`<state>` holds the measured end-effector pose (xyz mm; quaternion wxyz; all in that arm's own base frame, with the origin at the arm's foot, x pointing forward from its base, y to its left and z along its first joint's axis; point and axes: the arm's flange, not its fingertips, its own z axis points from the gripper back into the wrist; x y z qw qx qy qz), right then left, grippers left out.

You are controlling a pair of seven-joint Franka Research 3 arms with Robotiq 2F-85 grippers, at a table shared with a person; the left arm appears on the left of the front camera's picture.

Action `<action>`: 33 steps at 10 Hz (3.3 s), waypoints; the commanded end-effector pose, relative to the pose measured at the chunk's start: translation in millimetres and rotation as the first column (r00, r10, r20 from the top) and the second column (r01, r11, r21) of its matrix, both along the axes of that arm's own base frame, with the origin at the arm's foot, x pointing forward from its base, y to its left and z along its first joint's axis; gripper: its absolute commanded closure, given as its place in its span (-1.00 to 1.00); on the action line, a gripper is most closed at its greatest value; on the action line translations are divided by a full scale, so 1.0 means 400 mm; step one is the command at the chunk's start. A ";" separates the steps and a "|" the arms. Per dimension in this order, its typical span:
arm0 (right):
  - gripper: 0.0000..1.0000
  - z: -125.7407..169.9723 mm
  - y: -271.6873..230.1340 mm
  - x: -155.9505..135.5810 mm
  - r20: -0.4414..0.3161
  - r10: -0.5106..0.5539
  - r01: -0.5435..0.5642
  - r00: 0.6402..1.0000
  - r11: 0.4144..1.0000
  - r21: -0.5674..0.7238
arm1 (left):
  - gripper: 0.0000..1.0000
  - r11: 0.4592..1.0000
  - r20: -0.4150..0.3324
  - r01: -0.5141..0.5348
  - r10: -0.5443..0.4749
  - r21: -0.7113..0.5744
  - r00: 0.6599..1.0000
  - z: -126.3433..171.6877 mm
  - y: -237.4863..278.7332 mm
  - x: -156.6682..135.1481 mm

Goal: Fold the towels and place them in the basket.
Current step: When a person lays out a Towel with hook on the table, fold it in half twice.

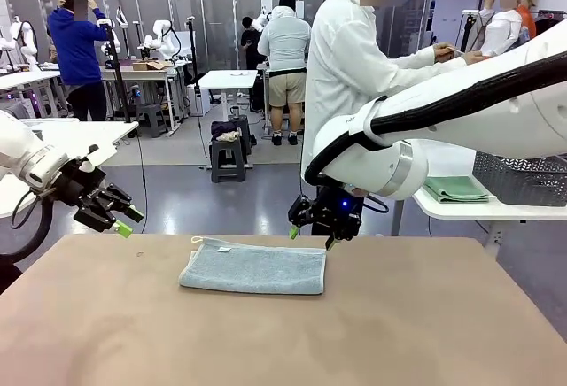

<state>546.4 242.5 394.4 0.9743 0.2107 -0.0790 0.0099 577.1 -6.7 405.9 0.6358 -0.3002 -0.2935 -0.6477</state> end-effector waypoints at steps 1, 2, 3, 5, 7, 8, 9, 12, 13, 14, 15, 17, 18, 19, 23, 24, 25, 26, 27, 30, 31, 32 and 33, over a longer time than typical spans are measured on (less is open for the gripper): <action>-0.86 -0.039 0.039 0.047 -0.024 -0.068 0.068 0.997 0.998 -0.004 | -0.35 1.000 0.011 0.010 -0.010 0.001 1.000 0.000 0.001 0.000; -0.86 -0.066 0.047 0.065 -0.021 -0.098 0.097 0.995 0.995 -0.015 | -0.35 1.000 0.011 0.010 -0.010 0.001 1.000 0.000 0.001 0.000; -0.86 -0.088 0.056 0.075 -0.020 -0.116 0.116 0.993 0.993 -0.026 | -0.35 1.000 0.011 0.010 -0.010 0.001 1.000 0.000 0.001 0.000; -0.86 -0.124 0.061 0.089 -0.017 -0.184 0.182 0.983 0.980 -0.080 | -0.35 1.000 0.011 0.010 -0.010 0.001 1.000 0.000 0.001 0.000; -0.86 -0.147 0.050 0.095 -0.026 -0.228 0.223 0.973 0.966 -0.128 | -0.35 1.000 0.011 0.010 -0.010 0.001 1.000 0.000 0.001 0.000; -0.86 -0.156 0.044 0.091 -0.039 -0.240 0.232 0.970 0.962 -0.146 | -0.35 1.000 0.011 0.010 -0.010 0.001 1.000 0.000 0.001 0.000; -0.86 -0.170 0.038 0.091 -0.052 -0.239 0.229 0.970 0.961 -0.155 | -0.35 1.000 0.011 0.010 -0.010 0.001 1.000 0.000 0.001 0.000; -0.86 -0.213 0.043 0.109 -0.063 -0.233 0.220 0.970 0.961 -0.165 | -0.35 1.000 0.011 0.010 -0.010 0.001 1.000 0.000 0.001 0.000; -0.86 -0.224 0.049 0.114 -0.060 -0.238 0.224 0.969 0.958 -0.180 | -0.35 1.000 0.011 0.010 -0.010 0.001 1.000 0.000 0.001 0.000; -0.86 -0.229 0.054 0.115 -0.054 -0.240 0.226 0.969 0.955 -0.190 | -0.35 1.000 0.011 0.010 -0.010 0.001 1.000 0.000 0.001 0.000; -0.86 -0.233 0.058 0.117 -0.043 -0.239 0.226 0.970 0.955 -0.194 | -0.35 1.000 0.011 0.010 -0.010 0.001 1.000 0.000 0.001 0.000; -0.86 -0.241 0.067 0.116 -0.036 -0.239 0.226 0.970 0.951 -0.212 | -0.35 1.000 0.011 0.010 -0.010 0.001 1.000 0.000 0.001 0.000; -0.86 -0.245 0.075 0.117 -0.034 -0.235 0.222 0.971 0.950 -0.220 | -0.35 1.000 0.011 0.010 -0.010 0.001 1.000 0.000 0.001 0.000; -0.79 -0.246 0.083 0.119 -0.028 -0.233 0.221 0.972 0.948 -0.228 | -0.35 1.000 0.011 0.010 -0.010 0.001 1.000 0.000 0.001 0.000; -0.43 -0.246 0.105 0.122 -0.015 -0.253 0.240 0.967 0.933 -0.267 | -0.35 1.000 0.011 0.010 -0.010 0.001 1.000 0.000 0.001 0.000; -0.43 -0.245 0.109 0.122 -0.015 -0.256 0.242 0.967 0.931 -0.274 | -0.35 1.000 0.011 0.010 -0.010 0.001 1.000 0.000 0.001 0.000; -0.43 -0.248 0.111 0.123 -0.012 -0.260 0.247 0.965 0.927 -0.283 | -0.35 1.000 0.011 0.010 -0.010 0.001 1.000 0.000 0.001 0.000; -0.43 -0.251 0.113 0.124 -0.013 -0.266 0.250 0.964 0.922 -0.295 | -0.35 1.000 0.011 0.010 -0.010 0.001 1.000 0.000 0.001 0.000; -0.43 -0.256 0.115 0.124 -0.017 -0.268 0.250 0.963 0.920 -0.302 | -0.35 1.000 0.011 0.010 -0.010 0.001 1.000 0.000 0.001 0.000; -0.43 -0.268 0.120 0.131 -0.026 -0.266 0.245 0.964 0.919 -0.309 | -0.35 1.000 0.011 0.010 -0.010 0.001 1.000 0.000 0.001 0.000; -0.43 -0.273 0.122 0.132 -0.024 -0.267 0.246 0.963 0.917 -0.312 | -0.35 1.000 0.011 0.010 -0.010 0.001 1.000 0.000 0.001 0.000; -0.31 -0.274 0.123 0.131 -0.018 -0.266 0.247 0.964 0.918 -0.311 | -0.35 1.000 0.011 0.010 -0.010 0.001 1.000 0.000 0.001 0.000; -0.06 -0.276 0.123 0.132 -0.027 -0.267 0.246 0.963 0.918 -0.312 | -0.35 1.000 0.011 0.010 -0.010 0.001 1.000 0.000 0.001 0.000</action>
